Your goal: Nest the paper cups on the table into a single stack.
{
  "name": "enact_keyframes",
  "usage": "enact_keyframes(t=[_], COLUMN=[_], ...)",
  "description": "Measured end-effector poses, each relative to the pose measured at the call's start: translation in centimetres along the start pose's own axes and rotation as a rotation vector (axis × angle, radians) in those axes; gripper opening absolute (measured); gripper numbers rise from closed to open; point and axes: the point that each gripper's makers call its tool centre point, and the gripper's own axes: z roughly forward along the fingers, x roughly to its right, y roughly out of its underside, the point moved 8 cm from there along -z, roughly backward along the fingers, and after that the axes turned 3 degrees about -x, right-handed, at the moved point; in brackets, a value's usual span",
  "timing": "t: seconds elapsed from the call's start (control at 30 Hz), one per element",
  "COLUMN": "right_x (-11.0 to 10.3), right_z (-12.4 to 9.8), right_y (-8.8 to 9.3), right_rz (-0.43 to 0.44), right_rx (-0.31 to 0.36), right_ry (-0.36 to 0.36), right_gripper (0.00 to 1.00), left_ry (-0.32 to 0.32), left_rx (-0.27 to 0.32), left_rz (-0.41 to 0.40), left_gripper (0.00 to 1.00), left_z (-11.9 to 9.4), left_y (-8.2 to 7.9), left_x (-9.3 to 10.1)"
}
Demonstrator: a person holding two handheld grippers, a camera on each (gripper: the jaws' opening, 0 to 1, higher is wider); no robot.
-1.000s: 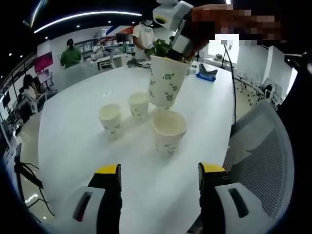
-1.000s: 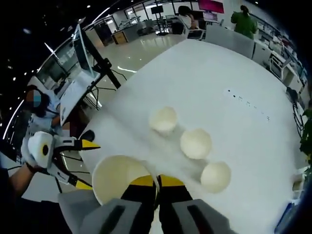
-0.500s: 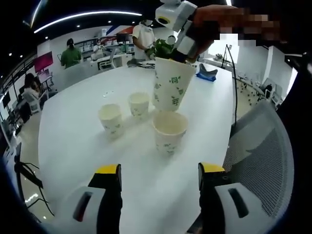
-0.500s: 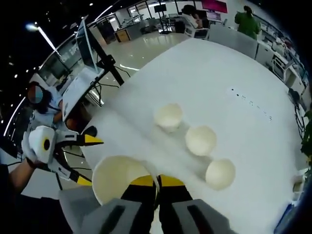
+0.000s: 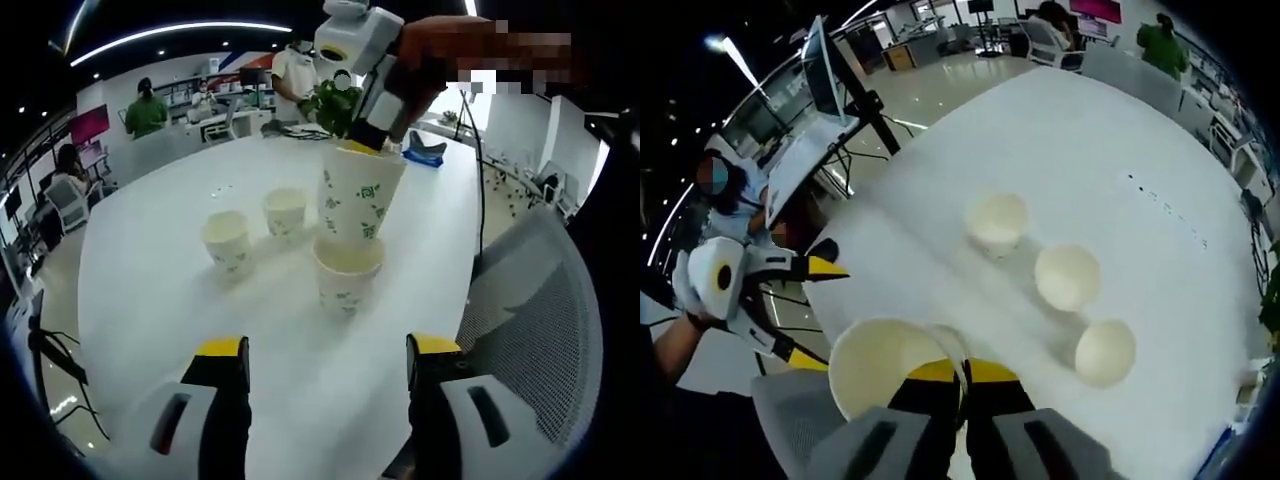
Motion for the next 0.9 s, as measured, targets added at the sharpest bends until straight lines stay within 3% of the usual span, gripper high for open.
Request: enact_keyframes(t=[0.9], right_x=[-0.4], right_z=[3.6], right_y=[1.0], right_rz=[-0.024], right_rx=[-0.071], right_ry=[0.026], right_gripper=[0.00], left_ry=[-0.006], left_rx=[-0.006], left_rz=[-0.014], left_gripper=[0.61], left_z=[-0.5], left_y=[0.6], left_x=[0.1])
